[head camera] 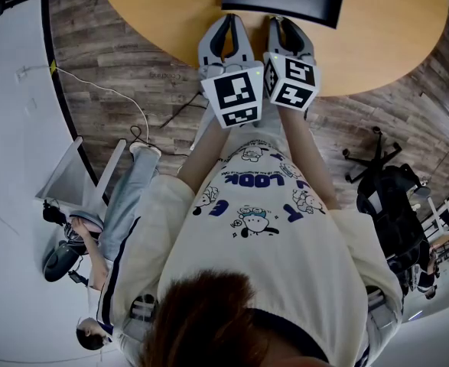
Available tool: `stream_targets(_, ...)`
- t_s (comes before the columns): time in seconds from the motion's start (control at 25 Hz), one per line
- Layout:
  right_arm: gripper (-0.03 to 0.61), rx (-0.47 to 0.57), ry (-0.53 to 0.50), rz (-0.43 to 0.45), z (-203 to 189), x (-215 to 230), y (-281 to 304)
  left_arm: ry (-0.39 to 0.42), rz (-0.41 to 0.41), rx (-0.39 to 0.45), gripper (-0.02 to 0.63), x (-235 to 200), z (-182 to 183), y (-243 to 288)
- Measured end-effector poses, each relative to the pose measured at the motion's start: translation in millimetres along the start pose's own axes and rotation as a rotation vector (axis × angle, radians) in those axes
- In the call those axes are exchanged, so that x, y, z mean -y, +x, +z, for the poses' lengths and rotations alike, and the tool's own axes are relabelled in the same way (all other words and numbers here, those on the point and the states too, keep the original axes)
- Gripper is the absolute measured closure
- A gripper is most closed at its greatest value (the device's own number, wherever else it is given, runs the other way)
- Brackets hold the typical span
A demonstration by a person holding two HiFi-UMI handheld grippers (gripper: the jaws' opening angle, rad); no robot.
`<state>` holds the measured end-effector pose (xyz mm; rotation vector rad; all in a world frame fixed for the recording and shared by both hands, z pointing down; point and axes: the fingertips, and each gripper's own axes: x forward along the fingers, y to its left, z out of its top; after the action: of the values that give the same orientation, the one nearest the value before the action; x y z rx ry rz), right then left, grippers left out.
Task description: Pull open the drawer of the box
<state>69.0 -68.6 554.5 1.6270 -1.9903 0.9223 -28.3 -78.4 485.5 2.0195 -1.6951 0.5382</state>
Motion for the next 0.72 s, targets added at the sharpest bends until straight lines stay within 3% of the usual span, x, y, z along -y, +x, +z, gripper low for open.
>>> stream_targets(0.72,0.468,0.009,-0.005,-0.030,3.0,4.9,-0.5,0.000,-0.004,0.006,0.595,-4.8,3.5,-2.8)
